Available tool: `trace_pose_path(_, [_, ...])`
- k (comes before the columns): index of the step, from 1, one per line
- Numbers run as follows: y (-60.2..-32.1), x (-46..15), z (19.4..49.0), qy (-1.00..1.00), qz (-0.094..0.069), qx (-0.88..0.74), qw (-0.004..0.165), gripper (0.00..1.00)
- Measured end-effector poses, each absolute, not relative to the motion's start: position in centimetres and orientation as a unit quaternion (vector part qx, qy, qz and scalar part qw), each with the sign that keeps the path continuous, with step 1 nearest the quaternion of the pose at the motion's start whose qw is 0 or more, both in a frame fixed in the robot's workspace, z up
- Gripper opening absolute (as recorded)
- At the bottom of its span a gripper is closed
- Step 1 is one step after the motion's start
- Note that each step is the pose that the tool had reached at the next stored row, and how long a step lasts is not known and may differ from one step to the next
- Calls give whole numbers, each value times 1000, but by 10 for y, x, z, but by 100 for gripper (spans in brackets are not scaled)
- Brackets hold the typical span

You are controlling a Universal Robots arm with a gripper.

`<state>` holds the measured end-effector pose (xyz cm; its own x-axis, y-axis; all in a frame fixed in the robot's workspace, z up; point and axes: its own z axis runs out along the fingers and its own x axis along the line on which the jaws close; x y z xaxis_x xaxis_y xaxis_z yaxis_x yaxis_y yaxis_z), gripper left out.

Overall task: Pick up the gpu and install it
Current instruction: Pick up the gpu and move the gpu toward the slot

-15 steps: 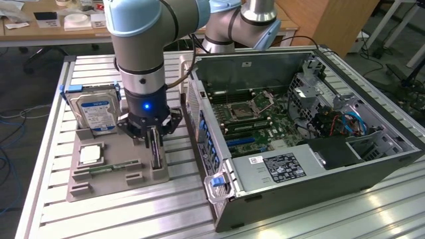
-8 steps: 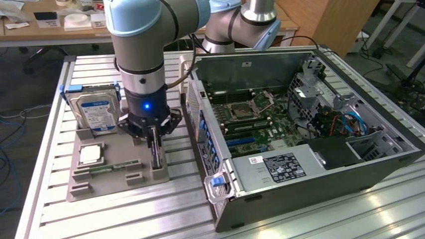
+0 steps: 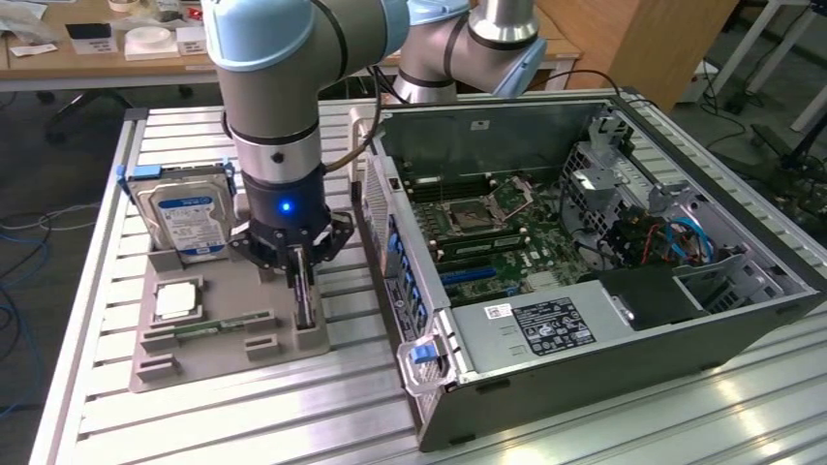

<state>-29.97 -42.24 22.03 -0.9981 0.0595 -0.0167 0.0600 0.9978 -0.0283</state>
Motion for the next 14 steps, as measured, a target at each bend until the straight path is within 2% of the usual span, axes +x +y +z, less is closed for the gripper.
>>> trace_pose_path(14, [-422, -300, 259, 999, -14, 30, 8, 28])
